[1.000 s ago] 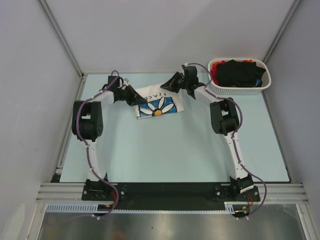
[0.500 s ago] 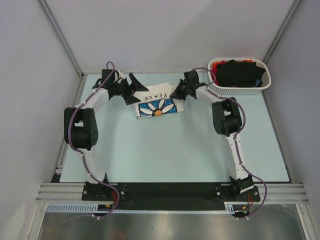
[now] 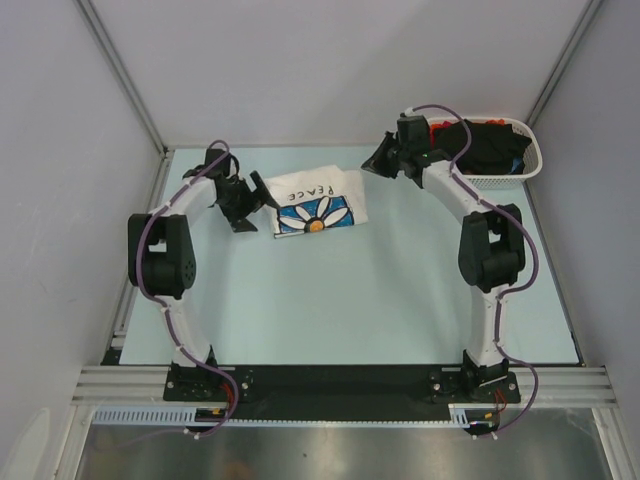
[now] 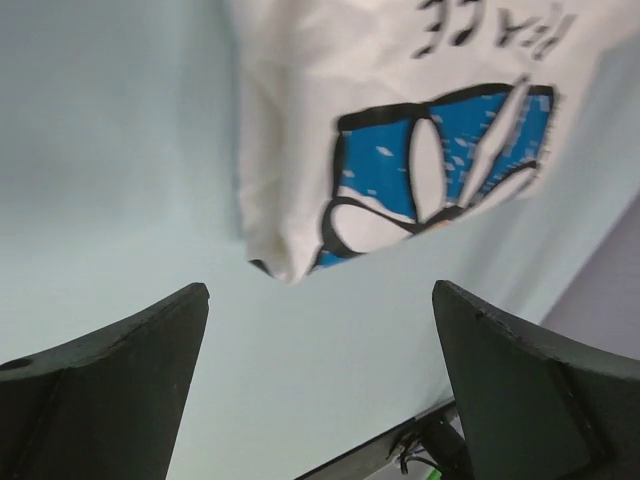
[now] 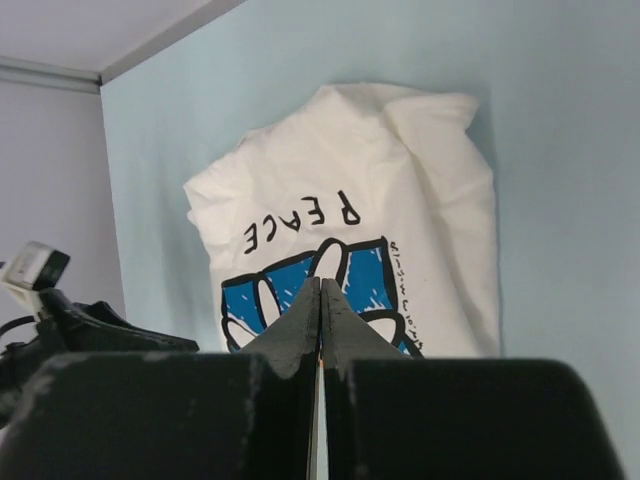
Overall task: Fold and stack the t-shirts
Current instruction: Smooth out wrinkles on the folded tshirt, then put the neatly folded tshirt into the corner of the board with the left arm
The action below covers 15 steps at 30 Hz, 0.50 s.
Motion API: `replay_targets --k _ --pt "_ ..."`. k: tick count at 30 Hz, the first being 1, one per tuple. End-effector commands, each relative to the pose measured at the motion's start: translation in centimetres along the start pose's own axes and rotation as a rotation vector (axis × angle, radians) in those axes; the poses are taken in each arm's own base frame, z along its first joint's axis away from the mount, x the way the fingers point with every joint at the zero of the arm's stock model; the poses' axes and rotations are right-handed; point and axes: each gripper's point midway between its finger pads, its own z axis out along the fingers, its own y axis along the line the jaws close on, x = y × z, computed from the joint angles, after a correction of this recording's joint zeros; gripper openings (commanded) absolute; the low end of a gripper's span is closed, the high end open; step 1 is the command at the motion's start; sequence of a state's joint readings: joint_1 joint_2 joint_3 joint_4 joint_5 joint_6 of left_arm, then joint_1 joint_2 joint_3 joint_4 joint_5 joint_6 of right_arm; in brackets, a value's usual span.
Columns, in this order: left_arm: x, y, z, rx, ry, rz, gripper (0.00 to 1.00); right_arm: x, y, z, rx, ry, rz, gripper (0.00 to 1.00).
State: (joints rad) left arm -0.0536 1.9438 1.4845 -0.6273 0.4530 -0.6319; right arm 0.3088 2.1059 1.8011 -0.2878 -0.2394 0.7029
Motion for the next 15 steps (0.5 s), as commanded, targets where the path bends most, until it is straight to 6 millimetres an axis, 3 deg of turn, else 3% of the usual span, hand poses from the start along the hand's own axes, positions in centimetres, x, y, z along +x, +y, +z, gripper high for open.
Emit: replay_targets --k 1,10,15 --pt "-0.4 3.8 0.2 -0.189 -0.008 0.0 1.0 -1.3 -1.5 -1.8 0.028 -0.044 0.0 0.0" --pt "-0.8 4.7 3.5 -0.217 0.047 -0.024 1.0 -2.2 -1.2 -3.3 0.014 -0.06 -0.01 0.0" --pt "-0.7 3.5 5.3 -0.192 0.076 -0.012 1.0 -2.9 -1.0 -3.7 0.001 -0.07 -0.009 0.0"
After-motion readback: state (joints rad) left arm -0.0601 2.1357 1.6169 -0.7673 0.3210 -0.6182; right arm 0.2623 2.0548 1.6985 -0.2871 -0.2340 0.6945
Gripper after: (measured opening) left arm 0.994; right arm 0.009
